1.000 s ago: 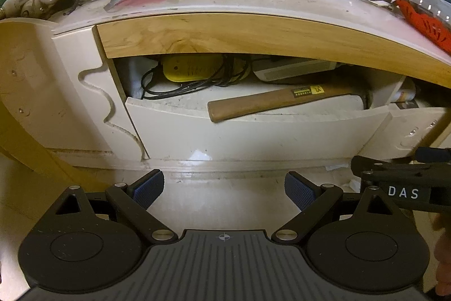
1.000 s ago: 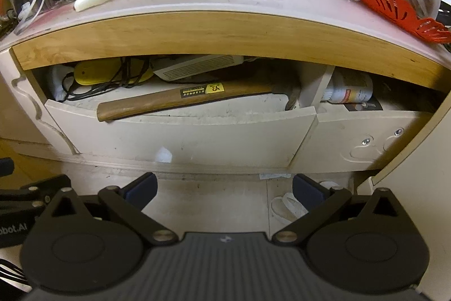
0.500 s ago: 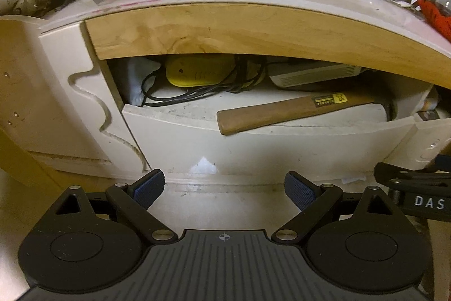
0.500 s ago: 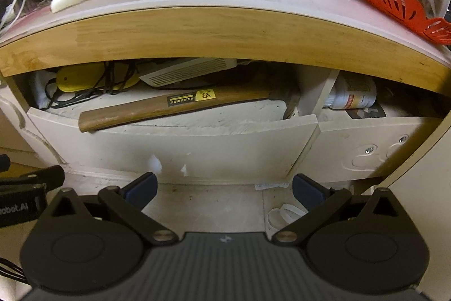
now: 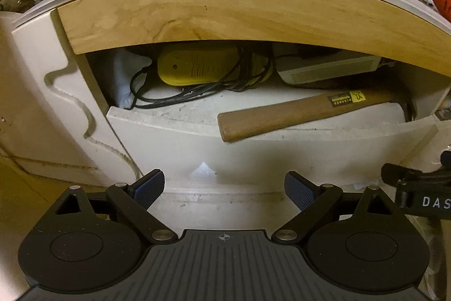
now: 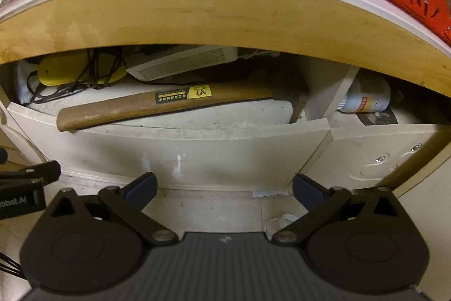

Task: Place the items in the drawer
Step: 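Move both tools down toward the white drawer front panel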

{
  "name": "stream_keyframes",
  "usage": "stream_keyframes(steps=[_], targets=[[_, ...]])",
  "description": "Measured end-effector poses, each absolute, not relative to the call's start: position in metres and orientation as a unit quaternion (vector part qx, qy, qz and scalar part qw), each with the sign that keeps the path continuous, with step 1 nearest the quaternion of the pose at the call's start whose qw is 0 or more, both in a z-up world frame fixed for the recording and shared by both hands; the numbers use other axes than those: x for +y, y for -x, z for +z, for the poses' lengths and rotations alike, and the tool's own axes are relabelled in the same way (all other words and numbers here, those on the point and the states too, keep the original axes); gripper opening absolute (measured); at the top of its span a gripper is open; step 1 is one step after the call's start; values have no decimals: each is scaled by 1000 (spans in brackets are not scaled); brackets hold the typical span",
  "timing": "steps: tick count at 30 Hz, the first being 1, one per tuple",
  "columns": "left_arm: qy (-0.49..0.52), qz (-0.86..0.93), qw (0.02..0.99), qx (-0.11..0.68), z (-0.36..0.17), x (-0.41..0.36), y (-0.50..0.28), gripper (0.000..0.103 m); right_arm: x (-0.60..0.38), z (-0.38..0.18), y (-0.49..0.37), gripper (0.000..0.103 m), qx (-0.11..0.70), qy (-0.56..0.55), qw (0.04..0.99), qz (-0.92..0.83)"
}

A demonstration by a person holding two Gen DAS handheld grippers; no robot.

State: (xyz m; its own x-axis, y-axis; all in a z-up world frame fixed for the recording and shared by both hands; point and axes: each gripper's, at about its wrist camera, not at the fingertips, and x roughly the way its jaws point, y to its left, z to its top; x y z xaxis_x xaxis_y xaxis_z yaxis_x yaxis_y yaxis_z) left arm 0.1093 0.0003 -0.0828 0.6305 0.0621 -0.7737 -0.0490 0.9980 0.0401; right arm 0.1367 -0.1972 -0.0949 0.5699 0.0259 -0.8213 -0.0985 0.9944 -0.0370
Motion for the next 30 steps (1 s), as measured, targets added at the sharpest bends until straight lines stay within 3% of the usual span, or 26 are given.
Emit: stream_keyframes(steps=[30], targets=[[-18, 28, 900, 435, -110, 5, -144, 94, -194, -127, -171, 102, 469, 37, 882, 37]])
